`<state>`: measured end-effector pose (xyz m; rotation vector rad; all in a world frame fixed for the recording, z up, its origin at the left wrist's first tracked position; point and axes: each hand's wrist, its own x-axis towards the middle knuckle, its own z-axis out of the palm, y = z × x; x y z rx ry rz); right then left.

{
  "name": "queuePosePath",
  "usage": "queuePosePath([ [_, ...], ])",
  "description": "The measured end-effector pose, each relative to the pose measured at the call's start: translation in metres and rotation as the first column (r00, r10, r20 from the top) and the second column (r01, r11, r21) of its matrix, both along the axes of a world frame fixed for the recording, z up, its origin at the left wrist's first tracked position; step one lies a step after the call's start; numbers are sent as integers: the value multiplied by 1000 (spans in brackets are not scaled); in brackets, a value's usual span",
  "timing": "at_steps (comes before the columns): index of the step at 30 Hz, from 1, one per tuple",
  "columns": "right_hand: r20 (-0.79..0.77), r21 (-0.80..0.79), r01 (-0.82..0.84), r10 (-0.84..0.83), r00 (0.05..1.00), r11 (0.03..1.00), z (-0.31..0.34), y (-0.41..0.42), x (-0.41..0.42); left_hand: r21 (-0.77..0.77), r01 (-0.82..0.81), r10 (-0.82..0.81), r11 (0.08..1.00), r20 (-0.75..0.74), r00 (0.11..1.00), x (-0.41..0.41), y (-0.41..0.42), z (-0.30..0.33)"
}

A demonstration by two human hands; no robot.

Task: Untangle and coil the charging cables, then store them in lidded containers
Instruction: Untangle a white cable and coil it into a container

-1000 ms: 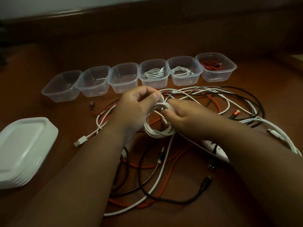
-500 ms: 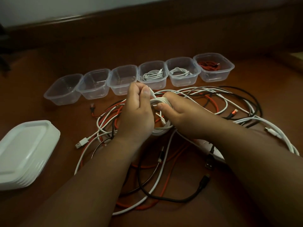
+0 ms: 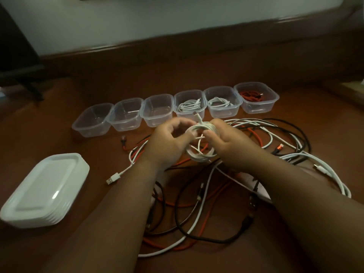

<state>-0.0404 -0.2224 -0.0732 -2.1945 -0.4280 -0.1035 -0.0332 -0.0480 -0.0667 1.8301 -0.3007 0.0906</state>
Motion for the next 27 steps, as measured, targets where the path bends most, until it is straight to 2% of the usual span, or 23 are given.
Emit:
queuePosePath([
  [1, 23, 5, 4, -4, 1000, 1000, 1, -2, -1, 102, 6, -9, 995, 28, 1000, 0, 5, 2],
  [3, 39, 44, 5, -7, 999, 999, 0, -1, -3, 159, 18, -18, 987, -1, 1000, -2, 11, 7],
  [7, -60, 328, -4, 25, 998, 945, 2, 10, -4, 79, -82, 85, 994, -37, 996, 0, 22, 19],
  [9, -88, 387, 40, -7, 996, 921, 11, 12, -3, 28, -175, 176, 984, -51, 983, 10, 33, 29],
  [11, -70, 223, 90, -77, 995, 971, 16, 13, 4, -6, -249, 248, 968, -67, 966, 28, 49, 37],
  [13, -48, -63, 90, -93, 994, 994, 14, 17, 15, -35, -323, 318, 946, -103, 943, 54, 65, 41],
  [15, -19, -337, 34, -42, 999, 941, 7, 25, 28, -50, -409, 401, 911, -121, 908, 82, 78, 40],
  [17, -16, -510, -70, 72, 997, 857, -3, 34, 39, -26, -474, 469, 880, -107, 876, 108, 86, 36],
  [19, -18, -580, -137, 156, 988, 803, -13, 40, 47, 80, -518, 523, 851, -43, 852, 131, 90, 29],
  [21, 8, -573, -140, 176, 984, 808, -25, 43, 53, 256, -535, 539, 805, 62, 840, 151, 89, 21],
  [24, 14, -540, -137, 172, 985, 830, -36, 41, 59, 544, -485, 457, 685, 197, 867, 175, 81, 12],
  [27, 13, -532, -142, 175, 984, 834, -40, 40, 61, 698, -425, 367, 576, 243, 898, 191, 73, 11],
])
